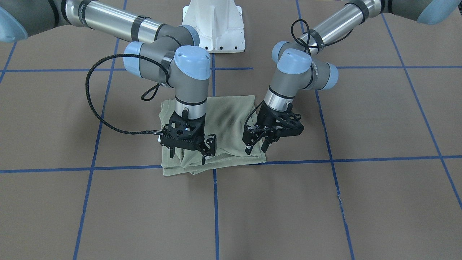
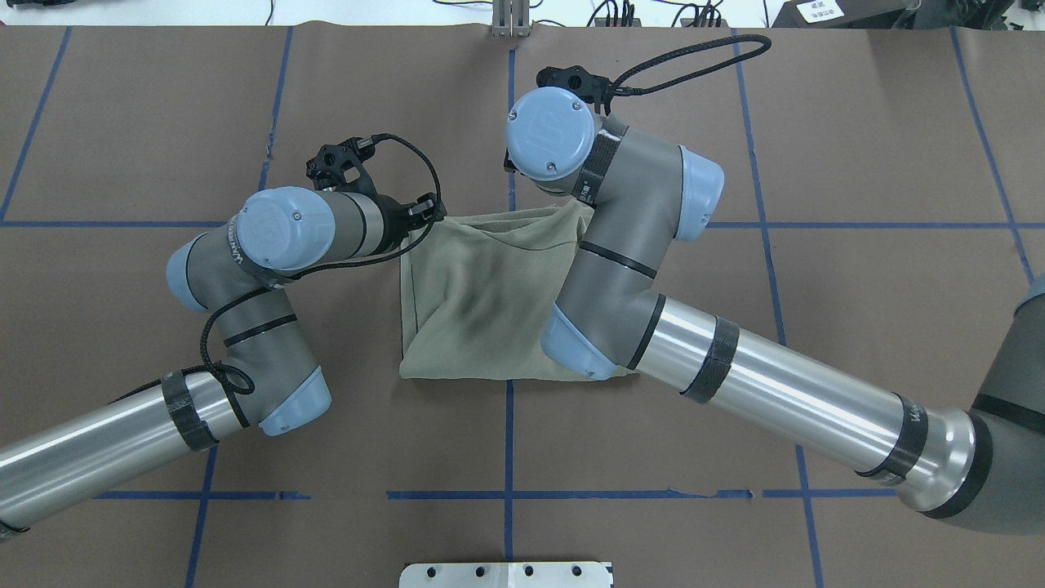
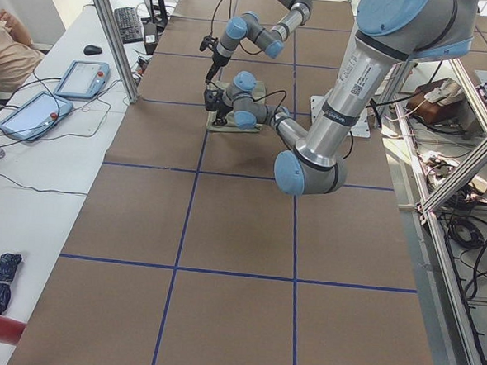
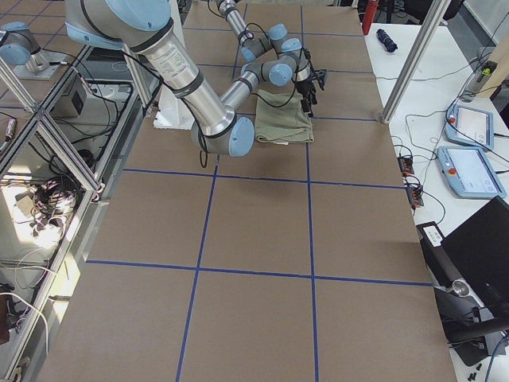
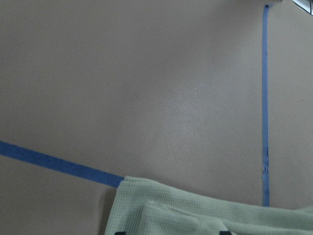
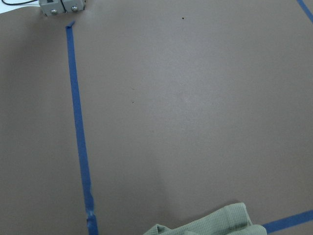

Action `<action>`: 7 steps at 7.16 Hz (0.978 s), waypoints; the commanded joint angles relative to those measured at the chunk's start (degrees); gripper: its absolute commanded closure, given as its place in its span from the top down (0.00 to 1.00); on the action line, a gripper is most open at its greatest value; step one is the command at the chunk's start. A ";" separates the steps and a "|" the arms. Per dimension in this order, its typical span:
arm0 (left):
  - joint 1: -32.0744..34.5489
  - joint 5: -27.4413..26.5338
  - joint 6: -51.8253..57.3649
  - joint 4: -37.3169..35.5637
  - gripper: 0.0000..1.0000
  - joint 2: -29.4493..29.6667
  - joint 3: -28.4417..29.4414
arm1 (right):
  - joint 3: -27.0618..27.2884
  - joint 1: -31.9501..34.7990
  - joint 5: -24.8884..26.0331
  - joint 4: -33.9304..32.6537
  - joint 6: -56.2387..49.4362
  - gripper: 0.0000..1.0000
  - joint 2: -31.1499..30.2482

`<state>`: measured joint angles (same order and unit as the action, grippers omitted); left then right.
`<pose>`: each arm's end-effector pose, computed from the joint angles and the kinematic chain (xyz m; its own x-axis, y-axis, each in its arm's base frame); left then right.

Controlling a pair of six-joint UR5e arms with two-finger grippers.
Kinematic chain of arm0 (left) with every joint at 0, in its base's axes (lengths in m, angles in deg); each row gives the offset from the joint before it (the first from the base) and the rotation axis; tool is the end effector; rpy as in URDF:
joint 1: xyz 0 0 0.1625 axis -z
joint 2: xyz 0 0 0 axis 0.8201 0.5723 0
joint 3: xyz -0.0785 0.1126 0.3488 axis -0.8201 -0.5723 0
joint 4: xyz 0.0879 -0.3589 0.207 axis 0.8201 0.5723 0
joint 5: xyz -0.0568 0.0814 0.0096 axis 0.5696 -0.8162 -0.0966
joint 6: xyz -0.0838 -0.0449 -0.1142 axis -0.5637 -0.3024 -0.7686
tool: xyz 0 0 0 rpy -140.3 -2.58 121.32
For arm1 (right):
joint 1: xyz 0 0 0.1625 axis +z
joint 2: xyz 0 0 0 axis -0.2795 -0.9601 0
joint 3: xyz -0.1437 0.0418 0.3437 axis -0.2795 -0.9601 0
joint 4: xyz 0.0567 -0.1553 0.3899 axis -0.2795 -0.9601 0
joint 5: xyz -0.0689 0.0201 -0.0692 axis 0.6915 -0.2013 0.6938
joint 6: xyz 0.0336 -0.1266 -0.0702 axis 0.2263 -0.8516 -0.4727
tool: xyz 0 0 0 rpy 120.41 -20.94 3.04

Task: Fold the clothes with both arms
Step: 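Press the folded edge down with both grippers and open them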

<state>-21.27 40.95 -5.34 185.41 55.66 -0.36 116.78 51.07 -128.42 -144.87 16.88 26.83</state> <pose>0.5516 -0.5252 0.2688 0.3185 -0.2279 -0.9201 0.5402 0.8412 -0.0214 -0.5542 -0.5562 0.1874 0.7072 0.2573 0.6586 -0.4683 0.8683 0.1636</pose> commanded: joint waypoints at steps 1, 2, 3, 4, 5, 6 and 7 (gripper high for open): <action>0.02 -0.37 -0.45 0.78 0.54 0.37 0.78 | 0.12 0.05 0.04 0.02 0.06 1.00 -0.27; 0.02 -0.37 -0.27 0.77 0.52 0.19 0.87 | 0.12 -0.03 0.12 0.02 0.06 1.00 -0.44; 0.10 -0.37 -0.18 0.77 0.52 -0.07 0.96 | 0.12 -0.03 0.12 0.02 0.06 1.00 -0.44; 0.10 -0.37 -0.01 0.77 0.52 -0.16 0.96 | 0.12 -0.03 0.12 0.02 0.06 1.00 -0.44; 0.02 -0.37 -0.01 0.77 0.52 -0.25 1.22 | 0.12 -0.03 0.12 0.02 0.06 1.00 -0.44; 0.02 -0.37 -0.01 0.77 0.52 -0.25 1.31 | 0.12 -0.03 0.12 0.02 0.06 1.00 -0.53; -0.07 -0.37 -0.09 0.77 0.46 -0.25 1.31 | 0.04 -0.03 0.12 0.02 0.06 1.00 -0.53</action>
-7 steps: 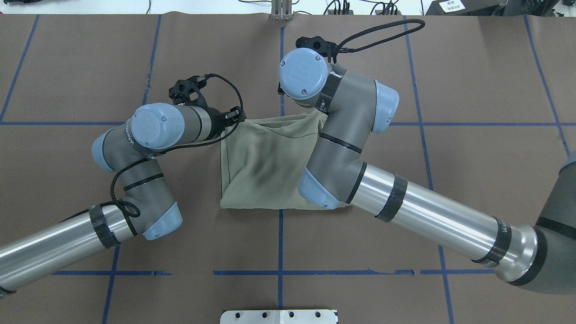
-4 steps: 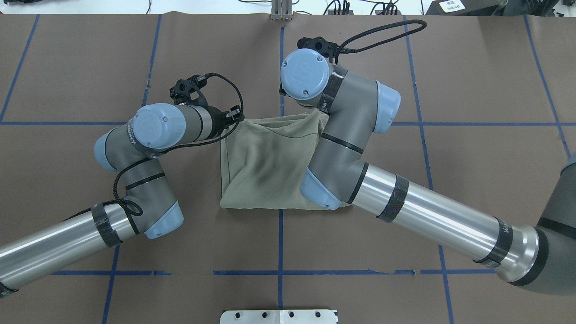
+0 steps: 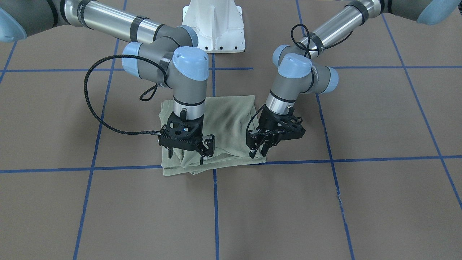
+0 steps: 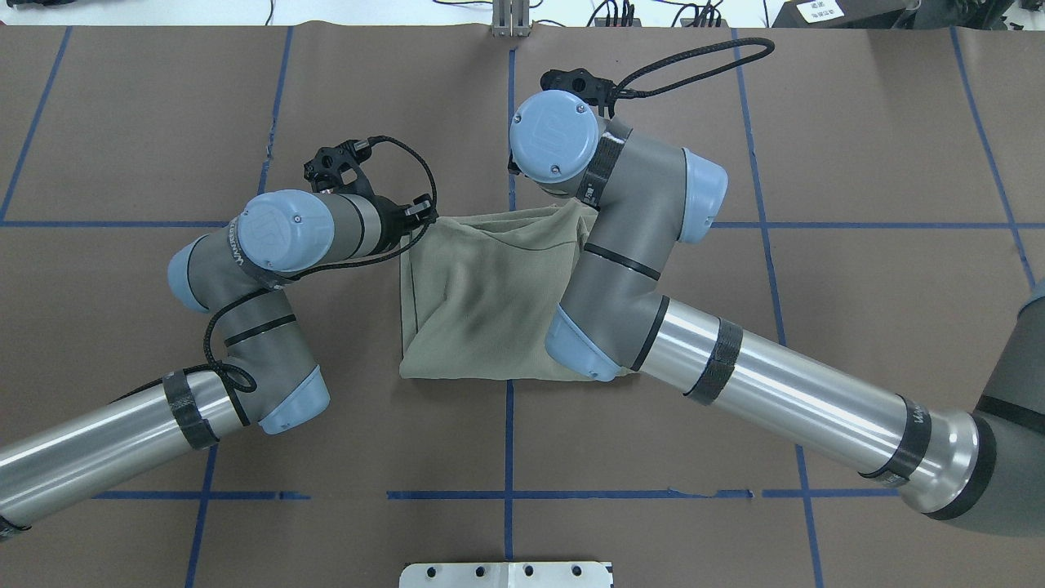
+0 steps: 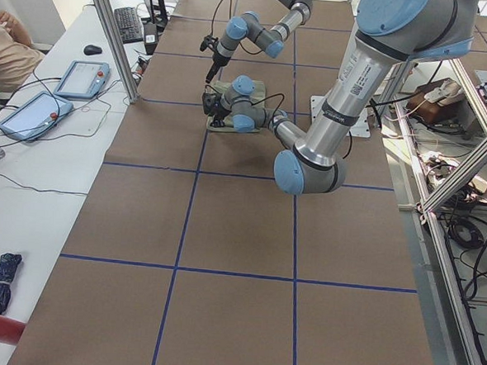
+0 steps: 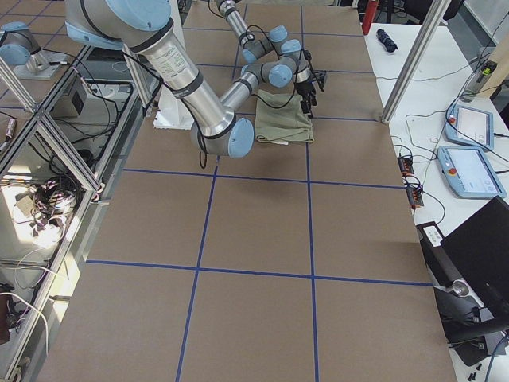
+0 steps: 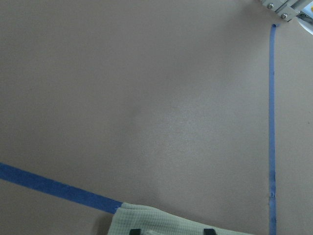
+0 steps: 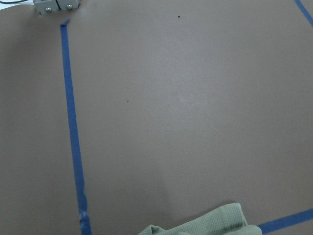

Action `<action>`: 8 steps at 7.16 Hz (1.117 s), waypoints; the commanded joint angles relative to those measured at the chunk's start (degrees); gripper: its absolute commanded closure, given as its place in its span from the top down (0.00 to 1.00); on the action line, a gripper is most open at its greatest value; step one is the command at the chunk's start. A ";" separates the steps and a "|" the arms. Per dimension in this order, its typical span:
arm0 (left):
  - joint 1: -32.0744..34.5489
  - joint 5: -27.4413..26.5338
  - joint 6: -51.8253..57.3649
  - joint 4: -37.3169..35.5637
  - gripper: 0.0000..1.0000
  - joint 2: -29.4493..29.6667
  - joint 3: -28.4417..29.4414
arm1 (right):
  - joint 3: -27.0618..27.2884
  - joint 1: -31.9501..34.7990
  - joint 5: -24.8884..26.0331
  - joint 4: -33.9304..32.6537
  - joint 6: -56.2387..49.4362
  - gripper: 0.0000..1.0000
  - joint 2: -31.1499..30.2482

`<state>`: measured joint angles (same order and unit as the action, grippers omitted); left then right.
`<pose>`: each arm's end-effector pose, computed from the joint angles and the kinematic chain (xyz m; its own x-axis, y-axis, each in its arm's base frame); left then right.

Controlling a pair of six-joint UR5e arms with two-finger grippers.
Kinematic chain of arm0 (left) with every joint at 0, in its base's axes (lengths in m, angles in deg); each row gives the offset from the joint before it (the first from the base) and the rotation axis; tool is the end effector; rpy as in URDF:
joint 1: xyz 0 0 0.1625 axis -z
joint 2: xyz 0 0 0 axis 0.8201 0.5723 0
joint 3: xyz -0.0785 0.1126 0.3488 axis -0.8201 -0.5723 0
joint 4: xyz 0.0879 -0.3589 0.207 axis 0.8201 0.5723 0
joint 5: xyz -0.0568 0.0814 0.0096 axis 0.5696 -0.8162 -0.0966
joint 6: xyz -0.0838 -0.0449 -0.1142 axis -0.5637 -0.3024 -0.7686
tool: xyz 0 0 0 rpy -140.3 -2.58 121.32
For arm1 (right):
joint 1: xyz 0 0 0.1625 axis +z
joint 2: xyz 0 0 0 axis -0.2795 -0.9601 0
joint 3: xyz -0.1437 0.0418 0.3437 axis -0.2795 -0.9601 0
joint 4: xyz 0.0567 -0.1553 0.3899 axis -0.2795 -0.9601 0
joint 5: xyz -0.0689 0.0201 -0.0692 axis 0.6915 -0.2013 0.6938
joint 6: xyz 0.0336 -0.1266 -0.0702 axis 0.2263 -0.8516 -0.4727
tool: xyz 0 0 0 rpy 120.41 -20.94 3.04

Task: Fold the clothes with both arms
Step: 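Press the folded edge down with both grippers and open them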

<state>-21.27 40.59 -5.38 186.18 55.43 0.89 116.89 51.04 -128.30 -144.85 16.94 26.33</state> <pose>0.5539 -0.5279 0.2813 0.3275 -0.2348 -0.9152 0.5455 0.8379 -0.0198 -0.5538 -0.5558 0.1931 0.7105 0.2604 0.6537 -0.4688 0.8680 0.1637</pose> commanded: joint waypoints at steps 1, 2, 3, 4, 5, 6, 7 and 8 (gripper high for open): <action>-0.07 0.00 0.03 0.00 0.15 -0.11 0.15 | 0.01 0.00 0.00 0.00 0.00 1.00 -0.03; -0.07 0.00 0.20 0.00 0.00 -0.11 0.06 | -0.08 0.00 0.00 0.00 0.00 1.00 -0.12; -0.07 0.00 0.46 0.00 0.00 -0.11 0.06 | -0.08 0.00 0.00 0.00 0.00 1.00 -0.21; 0.54 0.00 4.21 0.09 0.00 -0.55 -0.12 | -0.08 0.00 0.00 0.00 0.00 1.00 -0.12; 2.28 0.00 7.03 0.52 0.00 -0.64 -0.03 | -0.08 0.00 0.00 0.00 -0.09 1.00 -0.21; 2.74 0.00 7.32 0.62 0.00 -0.73 0.41 | -0.08 0.00 0.00 0.00 0.00 1.00 -0.12; 2.92 0.00 7.32 0.62 0.00 -0.73 0.50 | -0.08 0.00 0.00 0.00 -0.09 1.00 -0.38; 3.00 0.00 7.32 0.62 0.00 -0.73 0.58 | -0.08 0.00 0.00 0.00 -0.18 1.00 -0.56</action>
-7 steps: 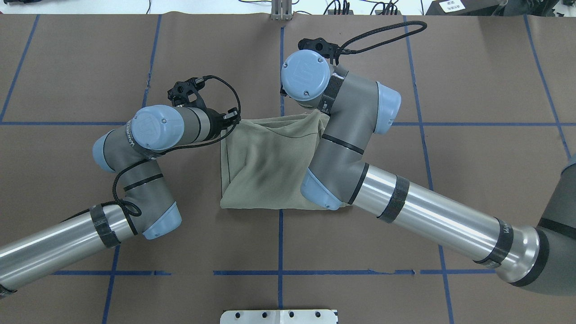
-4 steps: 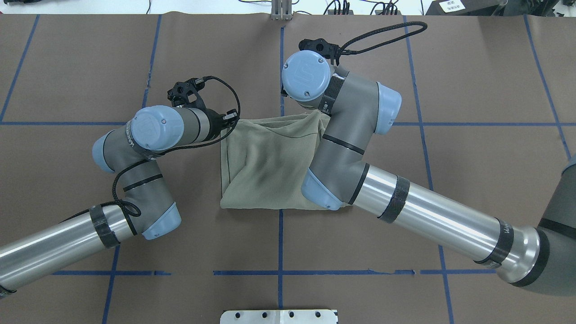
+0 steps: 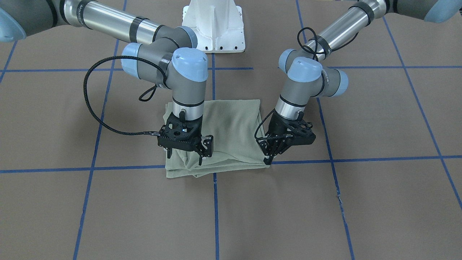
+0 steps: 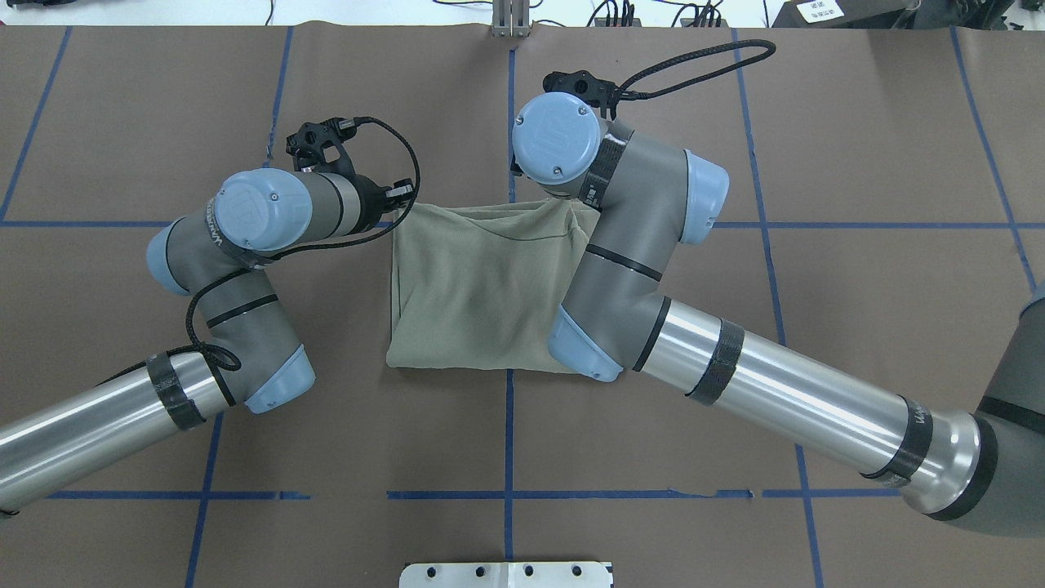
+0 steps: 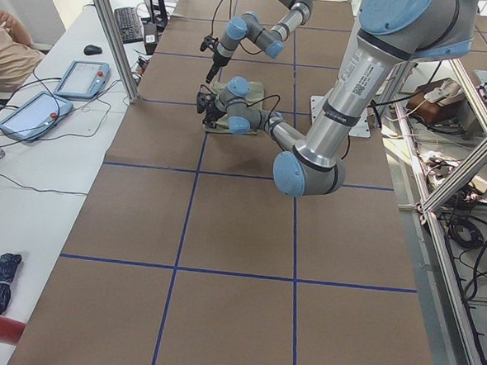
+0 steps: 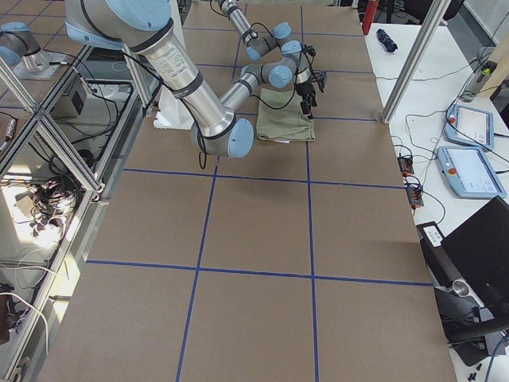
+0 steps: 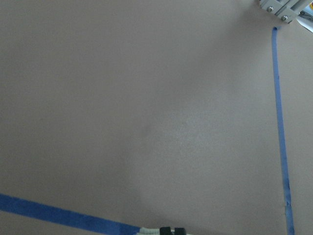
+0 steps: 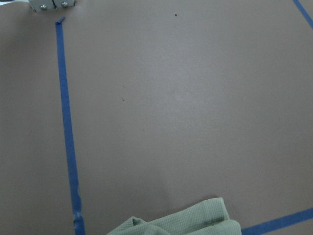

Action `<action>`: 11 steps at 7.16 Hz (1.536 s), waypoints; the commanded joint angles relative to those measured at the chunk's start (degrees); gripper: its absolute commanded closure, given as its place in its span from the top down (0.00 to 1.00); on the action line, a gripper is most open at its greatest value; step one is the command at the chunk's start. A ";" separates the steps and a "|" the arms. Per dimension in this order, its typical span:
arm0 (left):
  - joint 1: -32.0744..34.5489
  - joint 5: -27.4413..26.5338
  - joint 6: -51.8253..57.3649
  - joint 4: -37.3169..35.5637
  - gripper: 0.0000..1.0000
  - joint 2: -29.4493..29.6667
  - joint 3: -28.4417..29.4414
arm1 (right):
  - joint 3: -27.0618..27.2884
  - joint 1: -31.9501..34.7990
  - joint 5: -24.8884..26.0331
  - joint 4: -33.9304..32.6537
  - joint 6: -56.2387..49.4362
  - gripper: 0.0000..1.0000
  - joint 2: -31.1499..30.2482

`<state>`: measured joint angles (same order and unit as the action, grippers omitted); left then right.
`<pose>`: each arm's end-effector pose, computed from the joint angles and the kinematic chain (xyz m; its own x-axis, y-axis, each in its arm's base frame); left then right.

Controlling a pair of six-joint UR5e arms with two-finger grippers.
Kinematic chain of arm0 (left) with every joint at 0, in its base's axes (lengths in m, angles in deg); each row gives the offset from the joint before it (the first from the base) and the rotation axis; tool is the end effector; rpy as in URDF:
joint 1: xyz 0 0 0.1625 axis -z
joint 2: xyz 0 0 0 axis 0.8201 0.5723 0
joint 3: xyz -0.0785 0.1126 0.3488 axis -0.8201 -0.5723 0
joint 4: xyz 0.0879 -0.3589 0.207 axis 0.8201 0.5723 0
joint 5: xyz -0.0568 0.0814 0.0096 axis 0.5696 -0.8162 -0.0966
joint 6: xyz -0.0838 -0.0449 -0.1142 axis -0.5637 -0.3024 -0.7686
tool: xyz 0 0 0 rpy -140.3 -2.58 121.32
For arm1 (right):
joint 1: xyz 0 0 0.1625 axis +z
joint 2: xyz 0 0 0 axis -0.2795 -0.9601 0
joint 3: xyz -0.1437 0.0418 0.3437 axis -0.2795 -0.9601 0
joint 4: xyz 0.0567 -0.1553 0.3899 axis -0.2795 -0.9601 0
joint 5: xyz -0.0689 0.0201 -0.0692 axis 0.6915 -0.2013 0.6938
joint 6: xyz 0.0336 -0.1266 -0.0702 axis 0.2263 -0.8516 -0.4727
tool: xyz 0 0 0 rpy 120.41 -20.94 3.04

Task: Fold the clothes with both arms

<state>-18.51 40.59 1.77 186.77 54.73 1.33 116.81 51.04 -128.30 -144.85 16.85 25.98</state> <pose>0.5276 -0.5538 0.2929 0.3932 -0.1527 -0.9067 0.5407 0.8360 0.0937 -0.5539 -0.5559 0.1985 0.7152 0.2619 0.6480 -0.4667 0.8691 0.1639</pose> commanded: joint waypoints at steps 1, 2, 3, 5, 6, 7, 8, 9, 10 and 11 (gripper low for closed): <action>0.16 0.09 0.44 0.03 0.22 -0.03 0.15 | 0.00 0.00 0.00 0.00 -0.09 1.00 -0.21; 0.25 0.78 5.32 -0.23 0.99 -0.03 -0.11 | 0.00 0.09 -0.26 0.00 -1.31 1.00 -0.21; 1.21 2.62 8.41 -0.75 1.00 -0.03 -0.72 | 0.00 0.35 -0.44 0.00 -2.88 1.00 -0.12; 5.51 11.04 17.43 -5.38 1.00 -7.01 -10.76 | 0.35 4.10 -8.64 -0.44 -9.79 1.00 -0.38; 7.52 11.86 24.89 -13.86 1.00 -9.76 -18.58 | 3.48 7.00 -12.01 -0.79 -13.85 1.00 -3.34; 9.63 12.65 31.75 -23.60 1.00 -12.92 -25.88 | 8.47 11.47 -17.52 -0.88 -22.67 1.00 -8.86; 13.22 14.92 38.95 -28.14 1.00 -16.43 -29.96 | 11.92 16.91 -23.06 -0.97 -31.72 1.00 -14.65; 19.78 20.07 50.60 -28.44 1.00 -22.21 -32.00 | 14.65 23.40 -27.90 -3.40 -44.34 1.00 -19.41; 28.37 26.22 63.24 -28.62 1.00 -26.44 -32.02 | 16.50 28.95 -30.12 -6.04 -56.22 1.00 -24.07; 37.25 32.02 74.68 -28.88 1.00 -30.31 -31.15 | 16.87 35.09 -34.76 -6.24 -65.73 1.00 -29.25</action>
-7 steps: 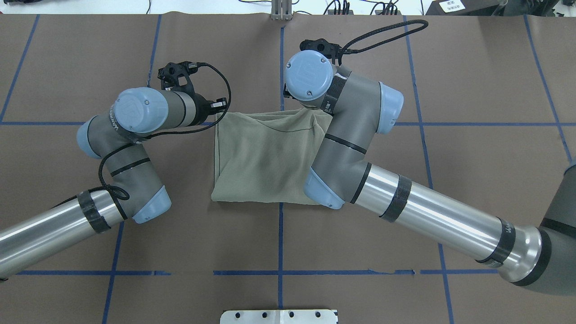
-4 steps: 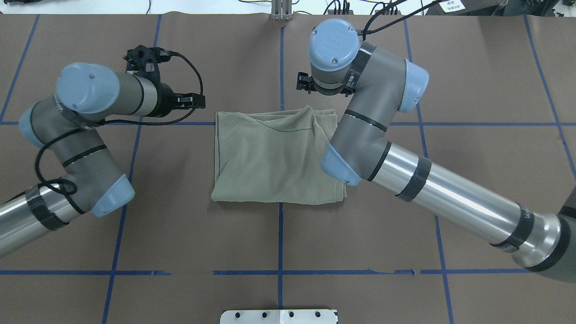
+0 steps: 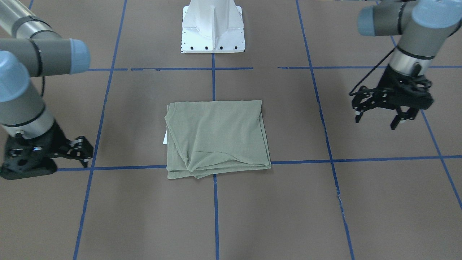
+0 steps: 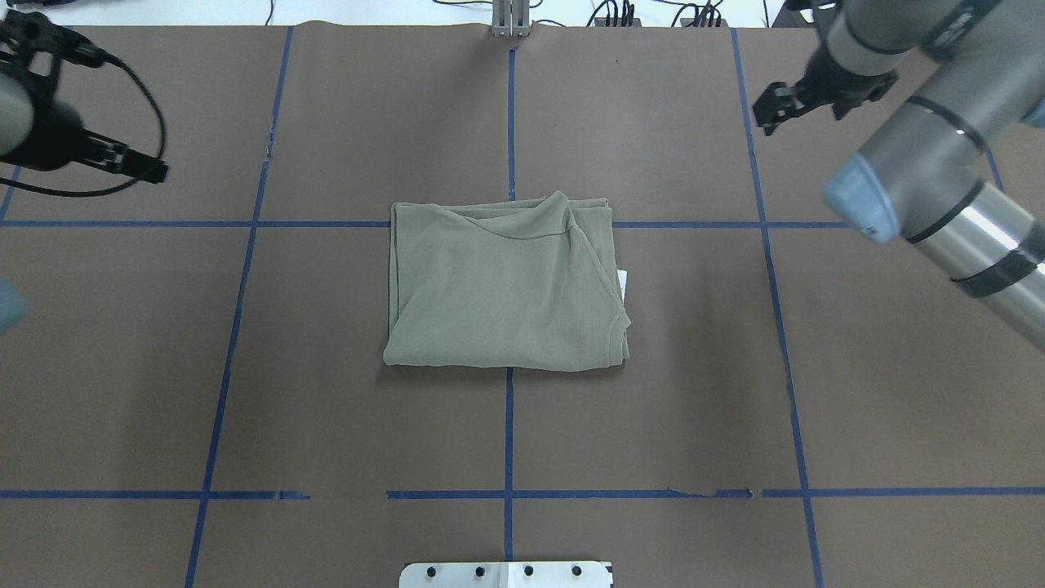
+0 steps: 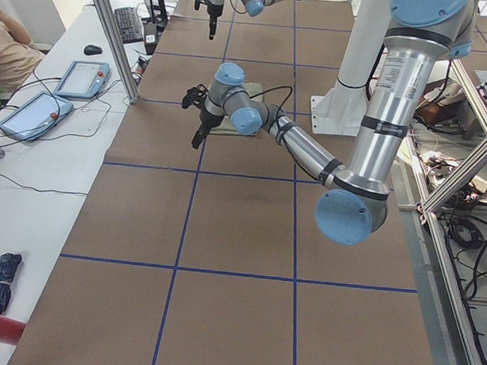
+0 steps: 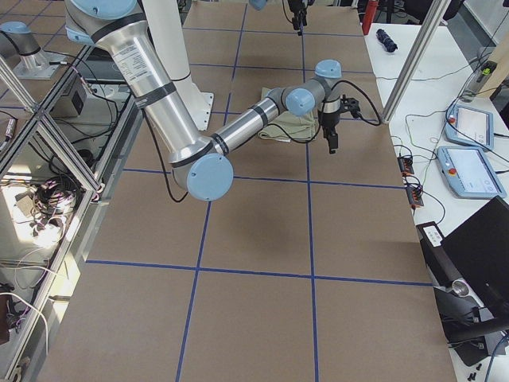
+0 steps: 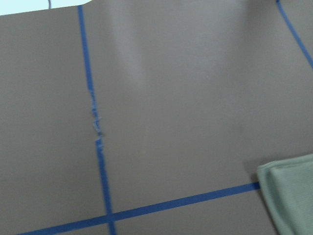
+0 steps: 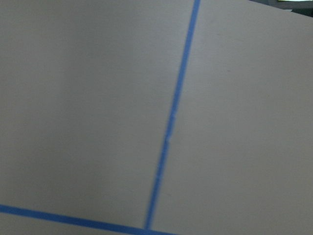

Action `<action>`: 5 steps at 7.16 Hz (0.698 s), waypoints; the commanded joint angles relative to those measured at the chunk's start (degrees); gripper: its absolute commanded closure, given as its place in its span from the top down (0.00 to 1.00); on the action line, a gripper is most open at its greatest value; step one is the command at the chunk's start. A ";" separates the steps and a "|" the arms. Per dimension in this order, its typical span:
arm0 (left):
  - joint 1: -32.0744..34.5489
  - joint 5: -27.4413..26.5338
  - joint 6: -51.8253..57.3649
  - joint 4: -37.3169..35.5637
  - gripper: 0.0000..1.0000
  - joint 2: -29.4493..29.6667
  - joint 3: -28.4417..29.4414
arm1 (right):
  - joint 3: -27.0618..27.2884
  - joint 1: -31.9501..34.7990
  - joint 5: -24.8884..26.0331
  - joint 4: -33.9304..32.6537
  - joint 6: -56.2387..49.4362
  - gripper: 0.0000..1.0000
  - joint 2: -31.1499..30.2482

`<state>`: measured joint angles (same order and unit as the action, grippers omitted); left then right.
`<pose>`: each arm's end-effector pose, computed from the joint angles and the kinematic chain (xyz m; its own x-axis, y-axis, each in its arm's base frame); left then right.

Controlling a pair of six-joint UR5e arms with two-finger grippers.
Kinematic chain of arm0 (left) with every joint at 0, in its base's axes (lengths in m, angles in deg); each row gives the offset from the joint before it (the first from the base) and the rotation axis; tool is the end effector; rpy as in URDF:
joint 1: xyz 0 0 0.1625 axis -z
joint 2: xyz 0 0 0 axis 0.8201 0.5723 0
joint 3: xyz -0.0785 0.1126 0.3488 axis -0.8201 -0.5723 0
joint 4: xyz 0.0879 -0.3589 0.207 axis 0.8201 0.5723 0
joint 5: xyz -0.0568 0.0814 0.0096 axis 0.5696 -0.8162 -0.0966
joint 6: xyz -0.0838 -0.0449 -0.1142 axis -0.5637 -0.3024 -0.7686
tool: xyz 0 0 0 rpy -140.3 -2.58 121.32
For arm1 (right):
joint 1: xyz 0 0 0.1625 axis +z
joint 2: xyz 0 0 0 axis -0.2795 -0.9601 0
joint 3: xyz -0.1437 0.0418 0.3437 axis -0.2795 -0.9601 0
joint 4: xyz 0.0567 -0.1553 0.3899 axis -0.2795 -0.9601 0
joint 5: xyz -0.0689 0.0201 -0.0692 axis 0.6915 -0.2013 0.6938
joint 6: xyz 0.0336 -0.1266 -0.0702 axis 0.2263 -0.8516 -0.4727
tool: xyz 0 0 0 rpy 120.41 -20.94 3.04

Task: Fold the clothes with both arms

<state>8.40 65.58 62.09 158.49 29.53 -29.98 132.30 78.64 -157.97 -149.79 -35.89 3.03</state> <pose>0.1937 -0.5403 0.3697 0.7414 0.3614 -0.5654 -0.0334 0.8614 0.5068 -0.2488 -0.6183 0.3555 0.7942 -0.2087 0.5707 0.0599 0.9615 0.2683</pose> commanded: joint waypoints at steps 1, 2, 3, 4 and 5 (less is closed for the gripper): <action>16.95 11.35 21.96 -1.48 1.00 -7.85 3.04 | 0.78 13.90 -11.40 -1.30 -21.19 1.00 -12.26; 18.76 13.91 22.56 -1.66 1.00 -12.31 5.07 | 0.60 17.97 -12.16 -0.52 -22.57 1.00 -19.28; 20.17 15.50 23.00 -1.31 1.00 -13.40 9.61 | 0.16 19.05 -10.95 -0.25 -21.98 1.00 -24.92; 22.44 15.87 23.00 -2.27 1.00 -13.85 11.05 | 0.16 21.59 -11.72 -0.33 -22.23 1.00 -26.89; 22.38 16.31 23.09 -7.67 1.00 -13.24 12.46 | 0.24 22.66 -13.91 -0.34 -22.58 1.00 -28.13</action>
<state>29.80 81.09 84.89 155.20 16.30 -19.65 132.54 99.34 -169.99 -150.16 -57.99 -22.56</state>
